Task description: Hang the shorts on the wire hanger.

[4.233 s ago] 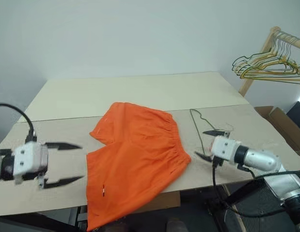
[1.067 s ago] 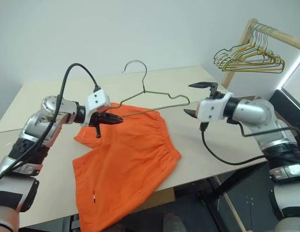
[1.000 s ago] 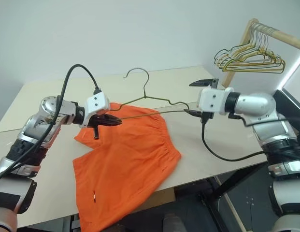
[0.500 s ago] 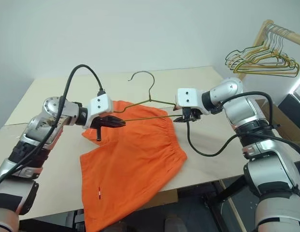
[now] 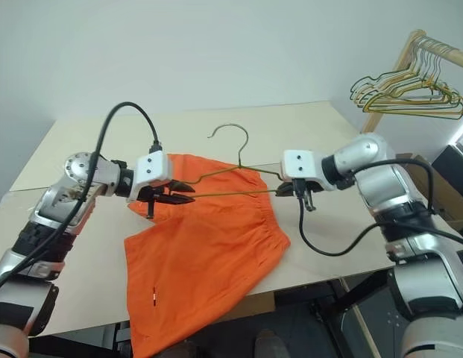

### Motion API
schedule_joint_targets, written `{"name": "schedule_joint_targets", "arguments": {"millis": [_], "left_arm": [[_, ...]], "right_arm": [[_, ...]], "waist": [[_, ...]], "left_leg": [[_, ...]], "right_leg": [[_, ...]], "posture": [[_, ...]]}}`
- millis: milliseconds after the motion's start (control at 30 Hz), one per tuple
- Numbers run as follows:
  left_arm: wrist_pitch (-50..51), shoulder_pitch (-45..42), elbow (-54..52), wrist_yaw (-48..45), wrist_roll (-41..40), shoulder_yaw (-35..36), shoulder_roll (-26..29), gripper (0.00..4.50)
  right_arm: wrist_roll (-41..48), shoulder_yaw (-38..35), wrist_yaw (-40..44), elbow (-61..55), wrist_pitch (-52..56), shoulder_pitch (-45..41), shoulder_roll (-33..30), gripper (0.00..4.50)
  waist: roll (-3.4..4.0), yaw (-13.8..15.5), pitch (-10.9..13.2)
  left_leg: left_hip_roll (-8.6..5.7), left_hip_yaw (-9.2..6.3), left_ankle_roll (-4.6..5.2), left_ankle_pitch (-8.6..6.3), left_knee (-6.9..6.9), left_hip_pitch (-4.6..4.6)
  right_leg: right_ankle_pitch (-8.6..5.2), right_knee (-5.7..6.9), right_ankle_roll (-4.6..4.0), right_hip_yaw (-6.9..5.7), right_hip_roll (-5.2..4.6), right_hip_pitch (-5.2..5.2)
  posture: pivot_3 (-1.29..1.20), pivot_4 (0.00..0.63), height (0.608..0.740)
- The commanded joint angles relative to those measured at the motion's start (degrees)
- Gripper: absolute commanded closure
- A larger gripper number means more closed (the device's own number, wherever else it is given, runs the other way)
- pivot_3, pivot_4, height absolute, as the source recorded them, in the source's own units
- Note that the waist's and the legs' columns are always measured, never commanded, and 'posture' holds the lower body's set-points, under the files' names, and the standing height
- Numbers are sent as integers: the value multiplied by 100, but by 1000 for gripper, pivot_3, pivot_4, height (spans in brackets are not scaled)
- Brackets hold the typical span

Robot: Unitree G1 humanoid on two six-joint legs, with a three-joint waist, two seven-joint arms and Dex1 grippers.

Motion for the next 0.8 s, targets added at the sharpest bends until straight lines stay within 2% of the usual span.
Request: {"name": "schedule_joint_targets", "arguments": {"millis": [33, 133, 233, 300, 467, 800], "left_arm": [[-277, -208, 490, 279, -292, 742, 30, 1996], [-118, -71, 420, 478, -615, 1195, -28, 978], [275, 512, -524, 535, -1330, 1594, -214, 45], [518, 936, -1220, 636, -1684, 1704, -337, 15], [1032, 1597, -2262, 815, -2036, 1590, -388, 15], [1305, 1661, -2576, 1064, -2098, 1399, -424, 15]], "right_arm": [[484, -641, -54, -659, 1011, 686, -392, 4500], [628, -1072, -468, -582, 1775, 1434, -576, 4500], [785, -1548, -1075, -387, 2920, 1930, -581, 4500], [932, -1737, -1378, -231, 3973, 2000, -570, 4500], [1413, -1843, -1424, -127, 5477, 2157, -644, 4500], [2011, -1238, -676, -2, 6008, 2006, -912, 4500]], "waist": [[0, 16, 0], [-2, 76, -1], [10, 105, -9], [16, 129, -13], [18, 181, -15], [21, 297, -18]], "left_leg": [[-1, 0, 2, -1, 2, 0], [0, 0, 6, -3, 8, 0], [0, 5, 10, -6, 10, -1], [1, 6, 10, -6, 11, 0], [3, 5, 10, -6, 12, 3], [-12, 12, 20, -12, 13, 8]], "right_leg": [[0, 0, 0, 0, -1, 1], [2, 0, 3, -1, 0, 5], [6, -3, 10, 5, -3, 5], [6, -3, 10, 9, -5, 6], [13, -7, 8, 12, 4, 9], [17, -29, 15, 15, 8, 22]], "posture": [[-102, 0, 740], [-100, 0, 740], [-88, 0, 740], [-78, 0, 740], [-77, 0, 740], [-61, 0, 740]]}}
